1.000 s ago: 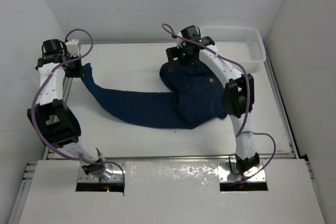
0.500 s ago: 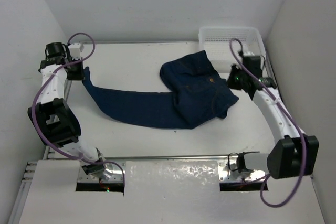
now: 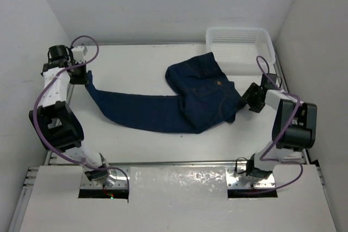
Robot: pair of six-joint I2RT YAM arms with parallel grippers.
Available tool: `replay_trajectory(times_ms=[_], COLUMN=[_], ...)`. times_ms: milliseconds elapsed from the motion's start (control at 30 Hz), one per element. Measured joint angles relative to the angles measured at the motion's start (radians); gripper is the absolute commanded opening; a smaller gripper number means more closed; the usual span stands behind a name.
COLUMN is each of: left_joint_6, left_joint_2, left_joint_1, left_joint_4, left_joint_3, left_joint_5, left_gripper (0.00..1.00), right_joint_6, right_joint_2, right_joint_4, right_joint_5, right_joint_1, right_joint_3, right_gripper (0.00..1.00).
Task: Fold and stack the trousers
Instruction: Flatten the trousers out
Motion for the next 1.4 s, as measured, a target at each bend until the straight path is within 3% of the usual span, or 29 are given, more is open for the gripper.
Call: replay_trajectory(times_ms=[167, 267, 300, 400, 933, 1067, 1267, 1333, 1400], left_joint_6=[0.0, 0.0, 0.0, -0.001, -0.04, -0.086, -0.274, -0.324, -0.355], left_joint_2=[0.0, 0.0, 0.0, 0.0, 0.035, 0.14, 0.269, 0.261, 0.221], left_joint_1=[0.0, 0.0, 0.0, 0.004, 0.059, 0.077, 0.245, 0.32, 0.39], left_joint_4=[0.003, 0.007, 0.008, 0.01, 0.014, -0.017, 0.062, 0.129, 0.211], left_joint_3=[-0.018, -0.018, -0.018, -0.018, 0.032, 0.244, 0.723, 0.825, 0.858], left_joint_5=[-0.014, -0.027, -0.029, -0.034, -0.035, -0.037, 0.005, 0.012, 0.011], left_gripper=[0.0, 0.0, 0.0, 0.0, 0.0, 0.0, 0.0, 0.0, 0.0], right_joint_6=[0.014, 0.017, 0.017, 0.014, -0.01, -0.029, 0.014, 0.055, 0.096], right_joint_2=[0.123, 0.156, 0.161, 0.167, 0.021, 0.082, 0.418, 0.411, 0.306], right_joint_4=[0.061, 0.097, 0.103, 0.103, 0.014, -0.101, -0.146, -0.073, 0.001], right_joint_5=[-0.015, -0.021, -0.023, -0.029, -0.091, -0.097, -0.207, -0.241, -0.253], right_joint_1=[-0.008, -0.009, -0.009, -0.01, 0.03, 0.2, 0.42, 0.431, 0.406], right_joint_3=[0.071, 0.092, 0.093, 0.093, 0.143, 0.428, 1.327, 1.428, 1.355], right_gripper=[0.5, 0.34, 0.19, 0.0, 0.0, 0.0, 0.0, 0.0, 0.0])
